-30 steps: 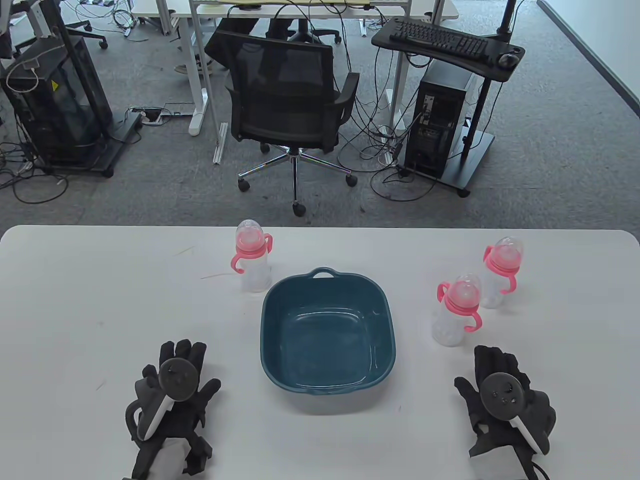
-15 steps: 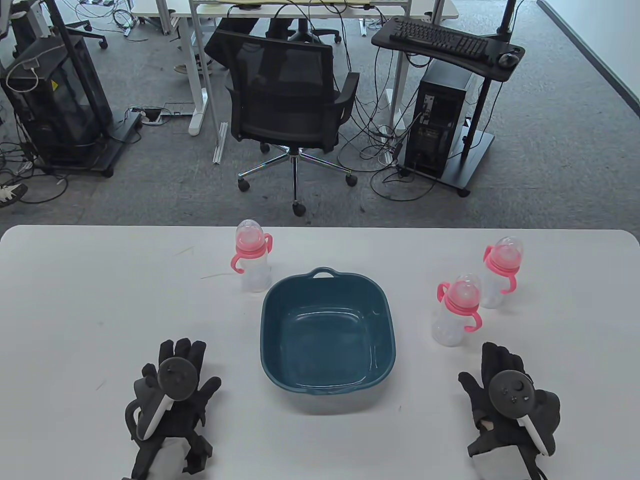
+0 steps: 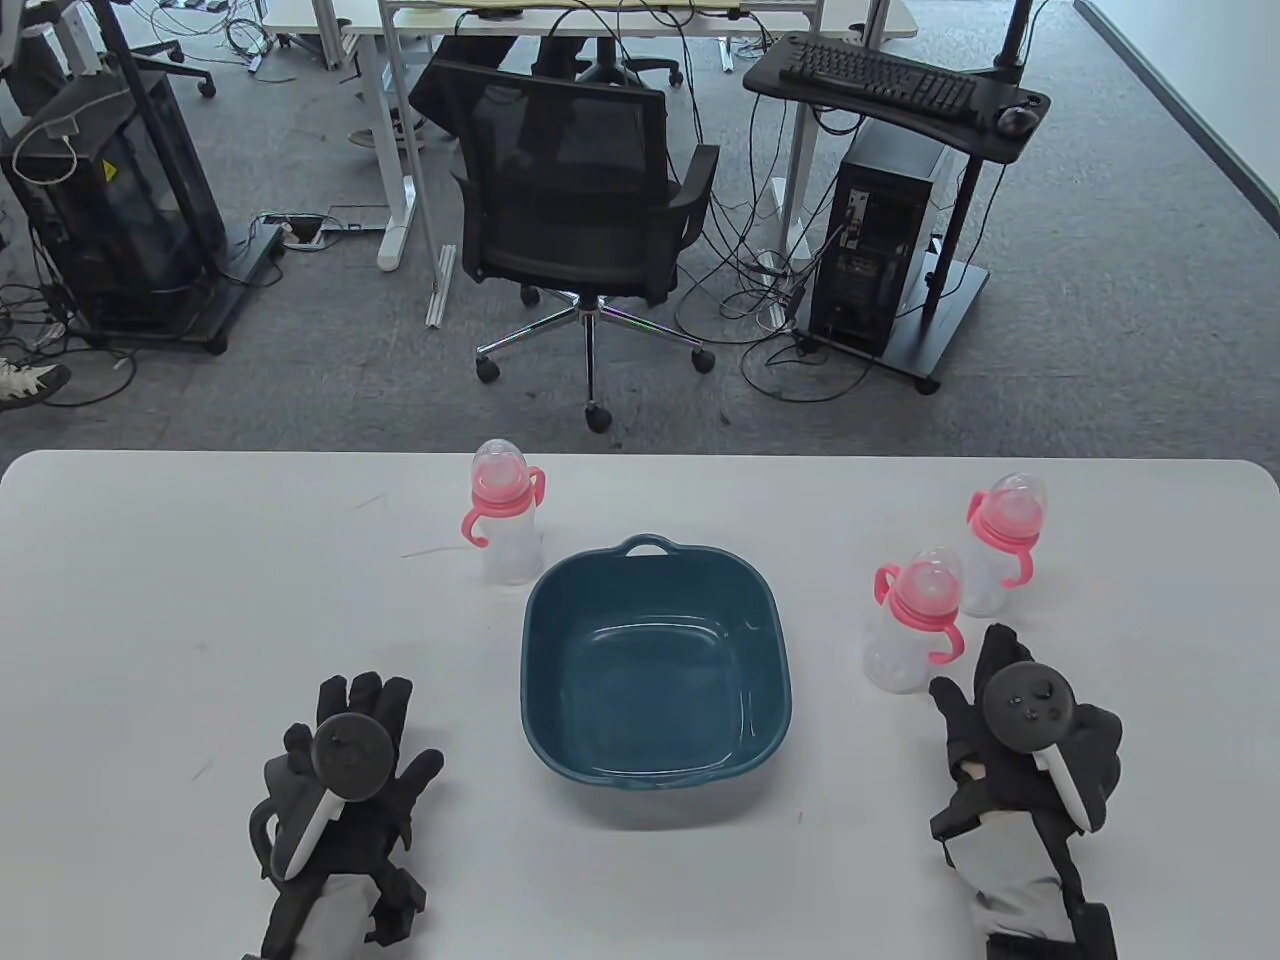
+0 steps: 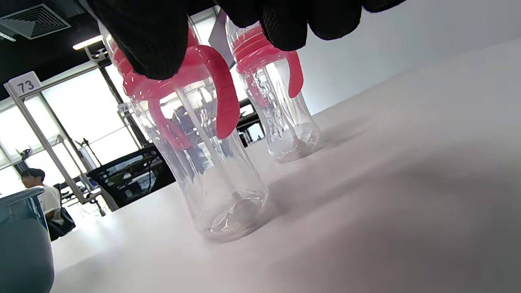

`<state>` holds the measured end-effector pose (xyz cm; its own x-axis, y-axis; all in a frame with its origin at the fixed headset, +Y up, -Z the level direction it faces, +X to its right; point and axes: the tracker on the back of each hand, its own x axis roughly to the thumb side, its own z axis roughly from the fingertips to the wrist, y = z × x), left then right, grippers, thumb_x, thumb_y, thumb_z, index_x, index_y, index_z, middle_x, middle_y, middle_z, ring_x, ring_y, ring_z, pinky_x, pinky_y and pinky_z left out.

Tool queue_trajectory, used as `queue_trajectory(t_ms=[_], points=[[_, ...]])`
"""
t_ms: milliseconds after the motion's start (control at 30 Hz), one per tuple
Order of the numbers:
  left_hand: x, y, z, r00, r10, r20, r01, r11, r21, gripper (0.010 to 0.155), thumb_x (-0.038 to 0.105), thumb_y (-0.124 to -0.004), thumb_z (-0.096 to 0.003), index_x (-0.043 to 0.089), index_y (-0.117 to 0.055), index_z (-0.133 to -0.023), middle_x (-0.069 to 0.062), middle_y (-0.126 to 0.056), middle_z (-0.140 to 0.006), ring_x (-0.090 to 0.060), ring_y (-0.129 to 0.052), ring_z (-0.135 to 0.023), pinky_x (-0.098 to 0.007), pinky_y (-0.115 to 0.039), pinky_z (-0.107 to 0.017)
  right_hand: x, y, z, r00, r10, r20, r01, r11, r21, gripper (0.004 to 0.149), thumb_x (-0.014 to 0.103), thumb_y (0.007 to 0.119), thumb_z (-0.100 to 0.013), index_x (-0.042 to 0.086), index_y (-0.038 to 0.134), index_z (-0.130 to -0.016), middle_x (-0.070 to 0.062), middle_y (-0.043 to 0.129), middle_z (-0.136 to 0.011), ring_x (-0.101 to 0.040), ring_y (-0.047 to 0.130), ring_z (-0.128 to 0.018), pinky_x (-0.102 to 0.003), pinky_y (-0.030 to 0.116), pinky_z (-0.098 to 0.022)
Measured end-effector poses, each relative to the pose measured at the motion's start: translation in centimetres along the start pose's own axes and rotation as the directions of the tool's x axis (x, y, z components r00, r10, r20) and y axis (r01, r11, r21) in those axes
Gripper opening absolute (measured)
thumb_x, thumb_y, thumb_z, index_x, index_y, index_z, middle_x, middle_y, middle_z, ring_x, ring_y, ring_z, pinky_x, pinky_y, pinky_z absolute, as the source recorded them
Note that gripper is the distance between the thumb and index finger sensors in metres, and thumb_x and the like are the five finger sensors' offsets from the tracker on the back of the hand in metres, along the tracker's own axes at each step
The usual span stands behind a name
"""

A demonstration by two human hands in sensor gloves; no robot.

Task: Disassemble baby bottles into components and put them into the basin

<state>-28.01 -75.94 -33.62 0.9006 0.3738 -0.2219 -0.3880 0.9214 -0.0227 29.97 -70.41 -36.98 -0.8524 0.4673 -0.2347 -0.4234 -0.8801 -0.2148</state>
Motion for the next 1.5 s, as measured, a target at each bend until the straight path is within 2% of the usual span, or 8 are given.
queue_trajectory(t_ms=[300,533,733,900,1067,1333,1433,1500], points=[[0.2,0.0,-0.1,1.0,0.008,0.011,-0.008,1.0,0.0,0.079,0.055,-0.079,-0.0454,0.051,-0.029,-0.106,0.019,-0.017,-0.117,-0.01,-0.002,-0.116,-0.051,-0.006,-0.08,0.6,1.7,-2.3,0.997,-0.07,-0.038,0.07,0.998,-0.007,0.069,0.034,0.076,-0.056,0.006,0.044,-0.11,-0.025,0.058,-0.109,-0.051,0.056,-0.095,-0.066,0.048,-0.066],[0.4,0.3,-0.1,0.999,0.018,0.03,-0.018,1.0,0.012,0.079,0.055,-0.079,-0.0456,0.051,-0.029,-0.106,0.018,-0.017,-0.117,-0.011,-0.002,-0.116,-0.052,-0.006,-0.08,0.2,1.8,-2.6,0.998,-0.052,-0.037,0.046,0.986,-0.161,0.046,0.032,0.076,-0.055,0.01,0.07,-0.095,-0.014,0.087,-0.085,-0.041,0.085,-0.075,-0.058,0.067,-0.056],[1.7,1.6,0.5,0.99,0.077,0.118,-0.084,0.995,0.056,0.079,0.055,-0.078,-0.0461,0.051,-0.028,-0.107,0.018,-0.017,-0.117,-0.012,-0.002,-0.117,-0.052,-0.006,-0.08,0.3,0.6,-1.6,0.998,-0.051,0.037,0.058,0.973,-0.221,0.043,0.035,0.082,-0.05,0.012,0.078,-0.087,-0.011,0.093,-0.077,-0.039,0.088,-0.069,-0.056,0.07,-0.053],[5.1,3.4,1.3,0.955,0.121,0.27,-0.155,0.982,0.105,0.079,0.056,-0.078,-0.047,0.05,-0.027,-0.108,0.016,-0.018,-0.118,-0.014,-0.004,-0.117,-0.054,-0.009,-0.08,2.4,-2.0,0.8,0.975,-0.138,0.175,0.18,0.951,-0.253,0.043,0.037,0.085,-0.047,0.014,0.083,-0.083,-0.011,0.094,-0.076,-0.04,0.086,-0.071,-0.058,0.068,-0.055],[11.1,4.5,2.0,0.894,0.099,0.436,-0.167,0.979,0.12,0.082,0.058,-0.078,-0.0464,0.048,-0.026,-0.109,0.013,-0.02,-0.119,-0.018,-0.009,-0.118,-0.055,-0.015,-0.081,6.1,-3.9,4.2,0.928,-0.069,0.366,0.193,0.929,-0.315,0.043,0.04,0.086,-0.047,0.017,0.083,-0.083,-0.008,0.093,-0.078,-0.039,0.084,-0.075,-0.06,0.065,-0.058],[20.7,3.2,3.9,0.716,0.246,0.654,-0.321,0.947,-0.005,0.096,0.06,-0.085,-0.0399,0.043,-0.022,-0.11,0.005,-0.024,-0.119,-0.032,-0.037,-0.119,-0.06,-0.037,-0.08,11.2,-2.8,9.0,0.813,0.094,0.575,0.138,0.927,-0.348,0.043,0.04,0.086,-0.046,0.02,0.084,-0.083,-0.006,0.092,-0.08,-0.039,0.081,-0.08,-0.061,0.061,-0.061],[22.4,2.1,4.3,0.652,0.348,0.674,-0.375,0.92,-0.113,0.103,0.057,-0.09,-0.0368,0.04,-0.02,-0.11,0.003,-0.023,-0.118,-0.035,-0.044,-0.117,-0.061,-0.045,-0.078,12.6,-1.9,10.4,0.752,0.16,0.64,0.103,0.93,-0.354,0.043,0.041,0.087,-0.045,0.022,0.084,-0.083,-0.006,0.092,-0.081,-0.038,0.079,-0.083,-0.062,0.059,-0.063],[22.6,1.7,4.6,0.626,0.374,0.685,-0.41,0.904,-0.118,0.107,0.055,-0.093,-0.0351,0.037,-0.018,-0.11,0.001,-0.024,-0.118,-0.036,-0.048,-0.115,-0.061,-0.049,-0.076,13.3,-1.4,11.2,0.717,0.191,0.671,0.084,0.931,-0.354,0.043,0.041,0.087,-0.044,0.023,0.084,-0.083,-0.006,0.087,-0.087,-0.039,0.076,-0.086,-0.063,0.057,-0.064]])
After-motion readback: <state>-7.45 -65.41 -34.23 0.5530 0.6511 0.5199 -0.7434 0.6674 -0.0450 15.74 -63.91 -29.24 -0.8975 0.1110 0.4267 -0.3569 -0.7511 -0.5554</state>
